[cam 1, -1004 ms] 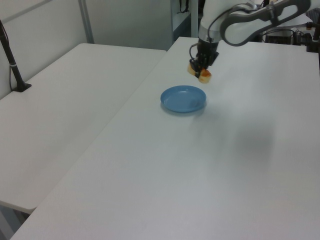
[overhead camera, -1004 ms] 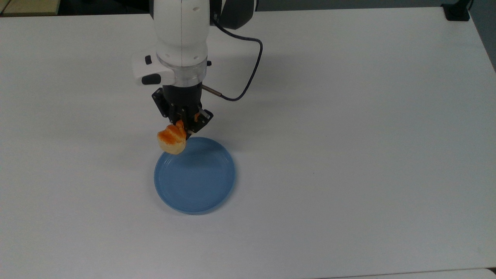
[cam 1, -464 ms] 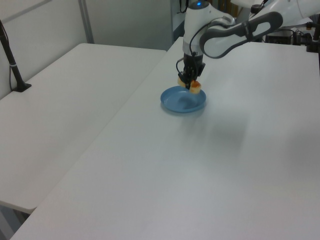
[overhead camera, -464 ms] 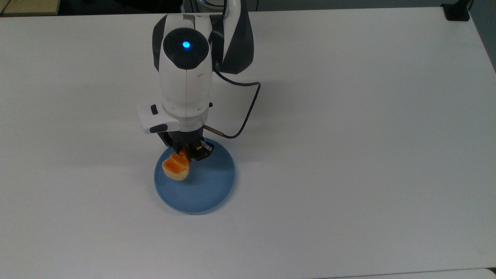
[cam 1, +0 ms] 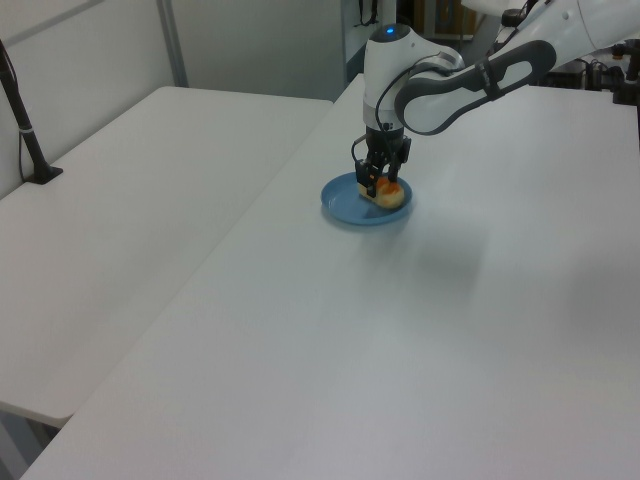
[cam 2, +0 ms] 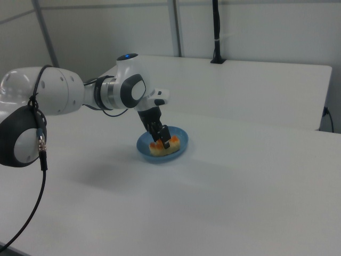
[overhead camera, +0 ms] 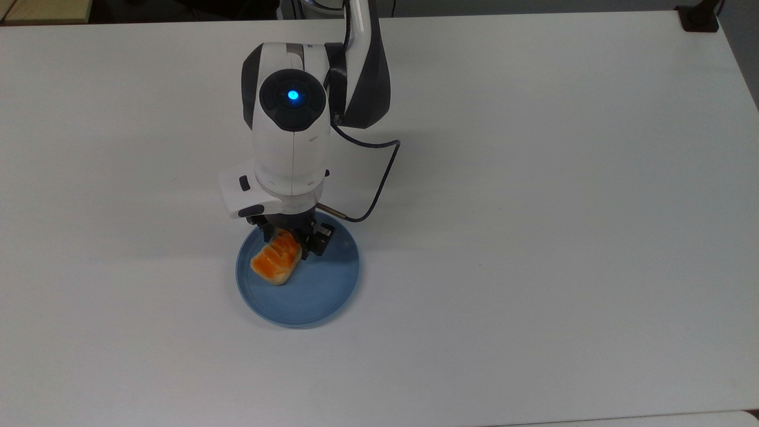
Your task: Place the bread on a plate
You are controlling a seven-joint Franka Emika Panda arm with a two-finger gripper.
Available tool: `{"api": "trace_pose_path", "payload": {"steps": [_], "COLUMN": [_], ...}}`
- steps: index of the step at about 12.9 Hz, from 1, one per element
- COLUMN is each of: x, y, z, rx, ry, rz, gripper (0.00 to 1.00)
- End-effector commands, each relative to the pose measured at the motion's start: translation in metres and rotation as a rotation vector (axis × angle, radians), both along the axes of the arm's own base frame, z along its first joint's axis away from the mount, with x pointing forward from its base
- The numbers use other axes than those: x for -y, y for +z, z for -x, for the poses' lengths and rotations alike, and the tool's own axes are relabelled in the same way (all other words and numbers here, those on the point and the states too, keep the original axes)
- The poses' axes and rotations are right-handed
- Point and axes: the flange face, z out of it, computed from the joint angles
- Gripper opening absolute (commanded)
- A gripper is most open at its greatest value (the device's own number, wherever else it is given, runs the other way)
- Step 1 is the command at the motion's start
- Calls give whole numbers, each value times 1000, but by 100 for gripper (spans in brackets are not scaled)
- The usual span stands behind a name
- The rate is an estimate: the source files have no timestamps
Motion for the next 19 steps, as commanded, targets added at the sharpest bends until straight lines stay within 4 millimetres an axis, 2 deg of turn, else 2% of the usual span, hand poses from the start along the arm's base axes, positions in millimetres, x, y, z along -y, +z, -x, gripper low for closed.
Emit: {"api": "trace_pose_path", "payload": {"steps": [1, 3, 5, 6, 8, 9, 10, 11, 13, 16, 18, 19], "x": [0, 2, -1, 0, 1, 6, 12, 14, 22, 34, 54, 58], "y": [47, 120, 211, 235, 290, 309, 320, 321, 312, 311, 313, 313], "z": [3, 26, 66, 83, 135, 158, 177, 187, 198, 191, 193, 194], "rx": [39, 54, 63, 36, -77, -124, -154, -166, -161, -98, -102, -102], "ry": [-16, -38, -51, -27, 138, 226, 300, 327, 328, 331, 423, 468], "rz": [7, 8, -4, 6, 13, 8, 9, 7, -50, -74, -66, -68], "gripper": [100, 100, 100, 100, 100, 100, 100, 100, 100, 100, 100, 100]}}
